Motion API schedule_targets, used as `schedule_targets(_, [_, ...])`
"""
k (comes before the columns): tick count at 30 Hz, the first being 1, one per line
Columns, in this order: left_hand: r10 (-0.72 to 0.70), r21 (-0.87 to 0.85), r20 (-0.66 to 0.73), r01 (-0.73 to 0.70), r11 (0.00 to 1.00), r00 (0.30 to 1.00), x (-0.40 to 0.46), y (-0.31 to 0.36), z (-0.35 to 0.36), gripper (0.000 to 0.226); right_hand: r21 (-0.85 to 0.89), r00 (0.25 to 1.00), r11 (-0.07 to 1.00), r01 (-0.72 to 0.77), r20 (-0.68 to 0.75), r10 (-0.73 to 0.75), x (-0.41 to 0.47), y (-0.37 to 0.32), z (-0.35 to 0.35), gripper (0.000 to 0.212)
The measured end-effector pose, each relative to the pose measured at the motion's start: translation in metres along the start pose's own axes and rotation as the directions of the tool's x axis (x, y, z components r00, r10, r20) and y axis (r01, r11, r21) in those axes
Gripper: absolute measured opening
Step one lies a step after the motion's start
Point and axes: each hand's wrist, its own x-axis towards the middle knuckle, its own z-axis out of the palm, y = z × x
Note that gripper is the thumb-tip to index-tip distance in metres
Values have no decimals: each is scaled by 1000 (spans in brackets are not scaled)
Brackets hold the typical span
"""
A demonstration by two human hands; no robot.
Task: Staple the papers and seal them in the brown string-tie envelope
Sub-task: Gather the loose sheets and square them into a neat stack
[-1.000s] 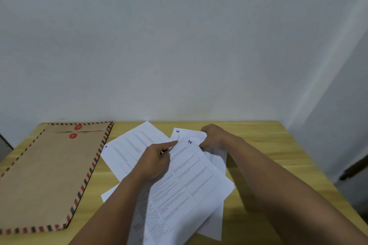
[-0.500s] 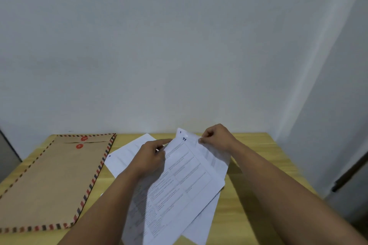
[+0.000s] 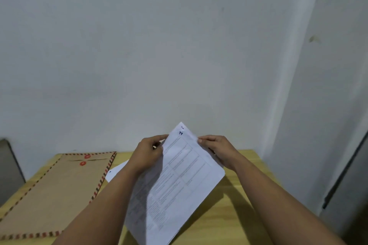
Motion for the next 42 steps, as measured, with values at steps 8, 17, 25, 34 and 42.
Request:
schedule_targets(8, [8,11,-41,-8,1000,999,-9,18,-3,51,45,998,999,14,58,-16,-15,-10,4,22])
schedule_targets(17, [6,2,-58,-6,1000,998,-12,22,-3,50,-86,990,987,134,57,-129,-16,-8,8,24])
schedule_targets(25, [-28,-7,-91,28,1000,995,-12,16,-7,39,-22,992,993,120,29,-119,-14,-9,9,23])
schedule_targets(34, [-110,58,40,107,993,993,-6,3,-8,21,-124,991,983,133,26,-130,-4,-5,13,24])
schedule_targets(42, [-116,45,63,114,993,991,-2,-25,-5,41,-171,992,977,126,51,-119,16,12,27,28])
